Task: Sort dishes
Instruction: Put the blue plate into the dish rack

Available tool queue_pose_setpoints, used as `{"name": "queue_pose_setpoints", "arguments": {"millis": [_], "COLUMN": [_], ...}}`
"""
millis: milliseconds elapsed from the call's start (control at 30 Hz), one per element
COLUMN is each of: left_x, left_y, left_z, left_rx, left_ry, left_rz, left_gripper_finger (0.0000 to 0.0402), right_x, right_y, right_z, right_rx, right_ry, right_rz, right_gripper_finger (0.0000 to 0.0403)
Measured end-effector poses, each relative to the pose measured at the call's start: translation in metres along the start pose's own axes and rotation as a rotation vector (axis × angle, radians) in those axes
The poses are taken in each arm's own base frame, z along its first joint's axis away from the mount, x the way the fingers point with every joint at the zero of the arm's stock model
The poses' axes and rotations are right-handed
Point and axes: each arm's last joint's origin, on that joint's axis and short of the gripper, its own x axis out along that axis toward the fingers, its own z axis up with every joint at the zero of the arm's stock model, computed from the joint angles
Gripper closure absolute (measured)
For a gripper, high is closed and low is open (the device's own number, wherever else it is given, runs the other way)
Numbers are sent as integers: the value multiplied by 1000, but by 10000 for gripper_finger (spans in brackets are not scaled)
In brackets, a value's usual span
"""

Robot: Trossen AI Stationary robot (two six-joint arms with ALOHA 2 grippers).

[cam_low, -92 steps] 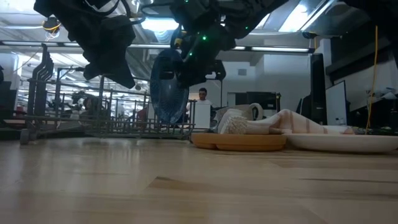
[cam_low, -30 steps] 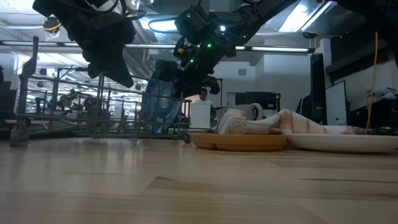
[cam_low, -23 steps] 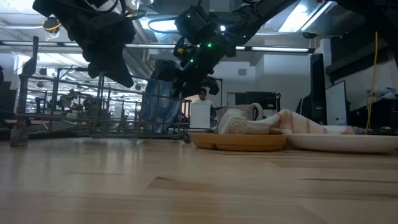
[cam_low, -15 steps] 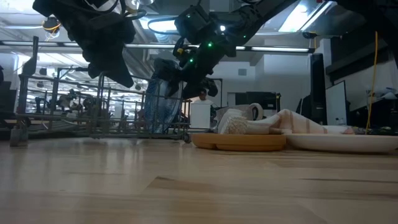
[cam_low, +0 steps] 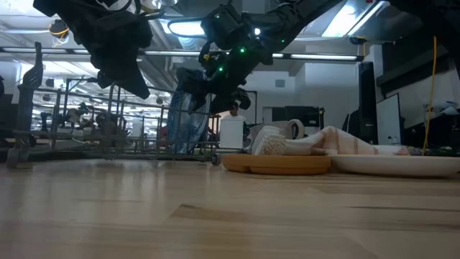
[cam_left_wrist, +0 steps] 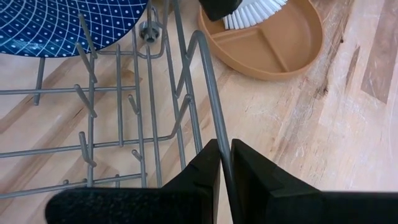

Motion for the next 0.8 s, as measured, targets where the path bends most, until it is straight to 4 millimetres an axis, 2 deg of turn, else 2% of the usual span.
{"name": "queue_pose_setpoints", "arguments": {"millis": [200,500,800], "left_x": [0,0,0], "left_y": [0,0,0], "left_z": [0,-1,-1], "left_rx": [-1,-1,-1], "left_ry": [6,8,10], "left_rz": [2,3,4], "left_gripper_finger": [372,373,373], "right_x": [-3,-8,-9], "right_y": [-1,-1,-1], "right_z": [3,3,2], "right_rx": [-94,-117,-150], "right_ry": [2,78,89], "right_rz": [8,94,96], "right_gripper_finger": [203,203,203]}}
